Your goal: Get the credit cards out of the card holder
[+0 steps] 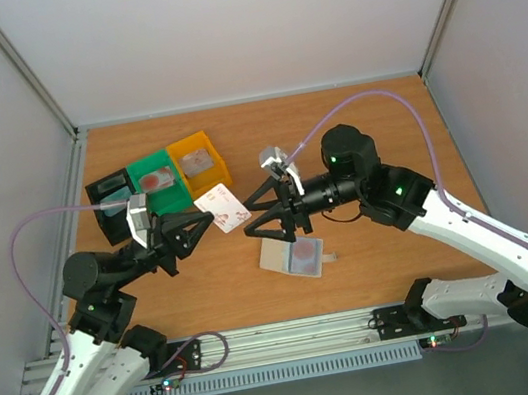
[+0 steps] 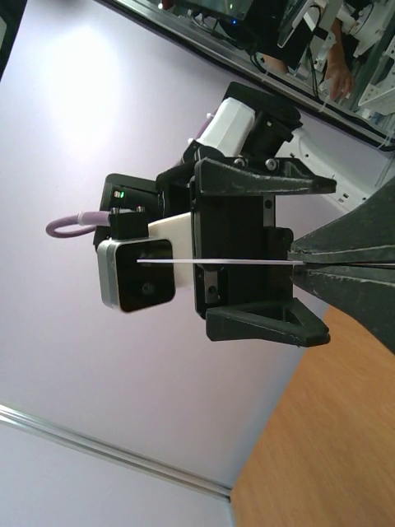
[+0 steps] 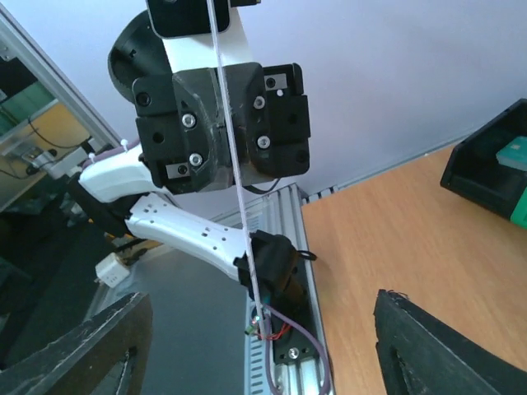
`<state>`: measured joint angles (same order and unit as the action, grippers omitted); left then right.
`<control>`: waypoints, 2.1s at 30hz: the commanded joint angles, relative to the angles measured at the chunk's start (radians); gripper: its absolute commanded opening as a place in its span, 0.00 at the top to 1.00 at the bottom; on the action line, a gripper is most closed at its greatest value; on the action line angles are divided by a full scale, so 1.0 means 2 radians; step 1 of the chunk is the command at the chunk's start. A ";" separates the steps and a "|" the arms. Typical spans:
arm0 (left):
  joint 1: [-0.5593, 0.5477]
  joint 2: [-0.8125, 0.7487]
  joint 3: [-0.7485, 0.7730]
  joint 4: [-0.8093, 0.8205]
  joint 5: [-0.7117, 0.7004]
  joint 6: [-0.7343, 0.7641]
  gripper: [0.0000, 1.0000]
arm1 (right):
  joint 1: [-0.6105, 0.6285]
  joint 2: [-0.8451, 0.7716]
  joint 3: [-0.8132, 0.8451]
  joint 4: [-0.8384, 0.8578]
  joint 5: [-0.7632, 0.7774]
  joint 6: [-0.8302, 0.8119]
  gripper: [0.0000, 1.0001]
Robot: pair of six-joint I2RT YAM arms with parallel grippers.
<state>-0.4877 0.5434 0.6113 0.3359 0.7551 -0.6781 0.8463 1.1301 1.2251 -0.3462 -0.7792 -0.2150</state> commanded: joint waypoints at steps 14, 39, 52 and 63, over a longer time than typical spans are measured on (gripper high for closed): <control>0.001 0.005 0.006 0.026 0.032 0.002 1.00 | 0.003 -0.006 0.022 -0.006 0.008 -0.022 0.99; 0.001 0.025 -0.098 0.236 -0.019 1.279 0.22 | -0.012 0.102 0.207 -0.333 0.040 0.102 0.99; -0.001 0.040 -0.102 0.200 0.053 1.365 0.57 | -0.011 0.113 0.182 -0.281 0.014 0.124 0.99; -0.013 -0.006 -0.109 0.068 -0.007 1.325 1.00 | -0.027 0.112 0.182 -0.295 0.035 0.116 0.99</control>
<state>-0.4957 0.6033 0.3962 0.6155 0.7914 2.0201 0.8249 1.3548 1.5963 -0.9279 -0.7422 0.0071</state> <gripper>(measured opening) 0.014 0.011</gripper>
